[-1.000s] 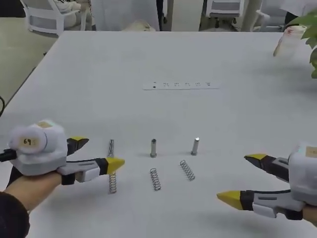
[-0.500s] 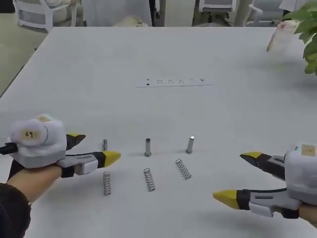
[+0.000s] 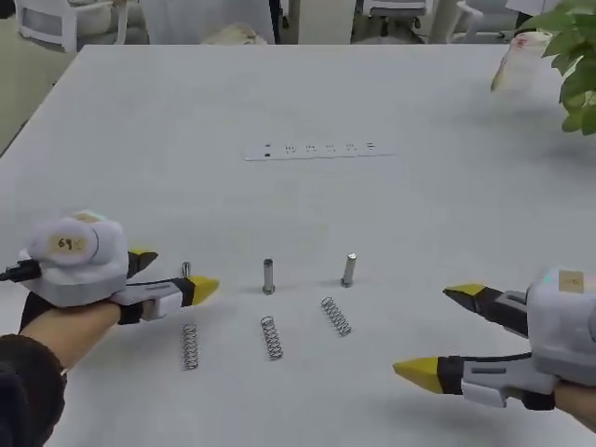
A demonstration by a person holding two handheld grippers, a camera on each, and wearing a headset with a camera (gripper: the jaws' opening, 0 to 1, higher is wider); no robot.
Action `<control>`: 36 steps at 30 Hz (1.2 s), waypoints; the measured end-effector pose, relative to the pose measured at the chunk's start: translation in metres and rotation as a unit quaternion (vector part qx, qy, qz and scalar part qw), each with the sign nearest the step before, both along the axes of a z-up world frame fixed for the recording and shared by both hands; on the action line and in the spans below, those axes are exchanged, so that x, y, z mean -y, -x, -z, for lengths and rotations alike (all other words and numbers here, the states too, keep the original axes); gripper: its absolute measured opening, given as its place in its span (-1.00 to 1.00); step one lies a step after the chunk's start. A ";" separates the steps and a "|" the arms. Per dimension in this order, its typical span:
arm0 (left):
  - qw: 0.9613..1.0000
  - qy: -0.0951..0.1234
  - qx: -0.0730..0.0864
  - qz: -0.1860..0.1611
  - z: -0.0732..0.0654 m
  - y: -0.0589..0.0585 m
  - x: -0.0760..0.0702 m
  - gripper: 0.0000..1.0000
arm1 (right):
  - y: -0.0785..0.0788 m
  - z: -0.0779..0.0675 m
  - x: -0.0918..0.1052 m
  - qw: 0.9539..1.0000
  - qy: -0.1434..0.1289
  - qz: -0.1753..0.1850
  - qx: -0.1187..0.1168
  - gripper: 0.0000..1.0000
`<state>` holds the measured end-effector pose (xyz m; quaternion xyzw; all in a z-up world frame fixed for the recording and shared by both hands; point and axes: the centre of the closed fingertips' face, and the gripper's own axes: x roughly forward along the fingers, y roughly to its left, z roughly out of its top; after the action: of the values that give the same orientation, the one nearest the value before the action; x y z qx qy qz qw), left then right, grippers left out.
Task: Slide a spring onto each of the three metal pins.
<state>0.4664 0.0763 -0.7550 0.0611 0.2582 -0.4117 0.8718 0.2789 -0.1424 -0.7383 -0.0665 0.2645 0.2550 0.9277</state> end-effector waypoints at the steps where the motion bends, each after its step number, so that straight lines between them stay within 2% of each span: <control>1: 1.000 -0.002 -0.002 -0.005 0.001 -0.001 -0.001 0.16 | 0.000 0.000 0.000 1.000 0.000 0.000 0.000 0.51; 17: 0.999 -0.030 -0.011 -0.025 0.010 -0.012 -0.002 -0.12 | 0.001 0.002 0.000 1.000 0.000 0.002 -0.003 0.51; 36: 0.998 -0.051 -0.030 -0.027 0.021 -0.015 0.002 -0.50 | 0.000 0.004 0.003 1.000 -0.001 0.005 -0.004 0.51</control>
<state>0.4818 0.0745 -0.7763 0.0861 0.3065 -0.3762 0.8701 0.2792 -0.1452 -0.7423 -0.0633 0.2681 0.2510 0.9280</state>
